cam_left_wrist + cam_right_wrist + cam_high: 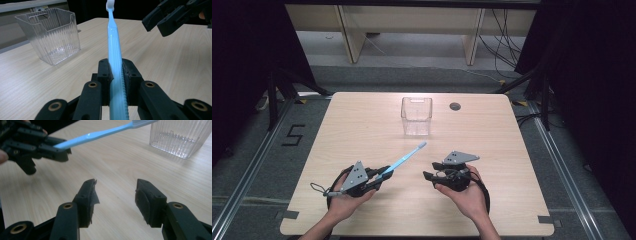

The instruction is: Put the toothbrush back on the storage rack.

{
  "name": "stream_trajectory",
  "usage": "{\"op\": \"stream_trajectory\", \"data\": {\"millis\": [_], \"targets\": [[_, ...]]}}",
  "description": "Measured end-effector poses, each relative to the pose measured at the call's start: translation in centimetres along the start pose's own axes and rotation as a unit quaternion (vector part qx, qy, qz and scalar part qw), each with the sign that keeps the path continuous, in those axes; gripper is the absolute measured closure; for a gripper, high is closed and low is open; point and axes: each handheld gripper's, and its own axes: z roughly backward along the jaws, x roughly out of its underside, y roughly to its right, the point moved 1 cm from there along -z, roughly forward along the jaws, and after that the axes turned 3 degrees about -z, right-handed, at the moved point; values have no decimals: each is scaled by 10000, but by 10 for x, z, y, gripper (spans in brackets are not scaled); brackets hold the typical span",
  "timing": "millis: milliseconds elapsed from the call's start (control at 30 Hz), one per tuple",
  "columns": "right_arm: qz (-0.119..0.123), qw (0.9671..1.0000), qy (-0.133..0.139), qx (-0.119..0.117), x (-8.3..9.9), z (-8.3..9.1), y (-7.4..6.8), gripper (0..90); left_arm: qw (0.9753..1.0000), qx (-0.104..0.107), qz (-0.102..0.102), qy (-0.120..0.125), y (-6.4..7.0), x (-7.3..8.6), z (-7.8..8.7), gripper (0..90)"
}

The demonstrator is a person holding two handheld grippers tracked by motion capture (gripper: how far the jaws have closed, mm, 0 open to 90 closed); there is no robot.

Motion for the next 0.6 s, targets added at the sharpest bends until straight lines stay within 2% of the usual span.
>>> {"op": "stream_trajectory", "data": {"millis": [33,67,167,200,233,267,300,367,400,433,500,600], "targets": [[-333,9994,-11,3,0,-1,-3,510,10000,-4,6,16,0,-1,0,777],[-182,9996,139,-146,-1,-6,0,509,10000,-15,4,36,0,-1,0,777],[-336,9993,95,-153,-3,-11,-3,503,10000,-37,29,64,-1,-2,0,777],[-211,9995,116,-214,-4,-14,-3,500,10000,-39,36,68,-1,-1,0,777],[-191,9996,119,-169,-4,-15,-4,499,10000,-38,36,66,-1,-1,0,777],[-357,9992,67,-168,-5,-16,-7,498,10000,-32,33,62,-1,-1,0,777],[-275,9992,161,-228,-7,-19,-5,496,10000,-31,34,63,-1,-1,0,777],[-377,9984,226,-361,-9,-21,-4,489,10000,-26,34,72,0,-2,-1,777],[-556,9974,267,-370,-10,-22,-5,485,10000,-28,37,82,0,-2,-1,777],[-500,9972,324,-453,-12,-24,-3,480,10000,-32,38,85,0,-2,-1,777],[-718,9958,364,-447,-14,-25,-5,473,9999,-35,42,106,0,-3,-2,777],[-730,9952,388,-518,-17,-28,-3,460,9999,-31,50,112,1,-3,-2,777]]}}
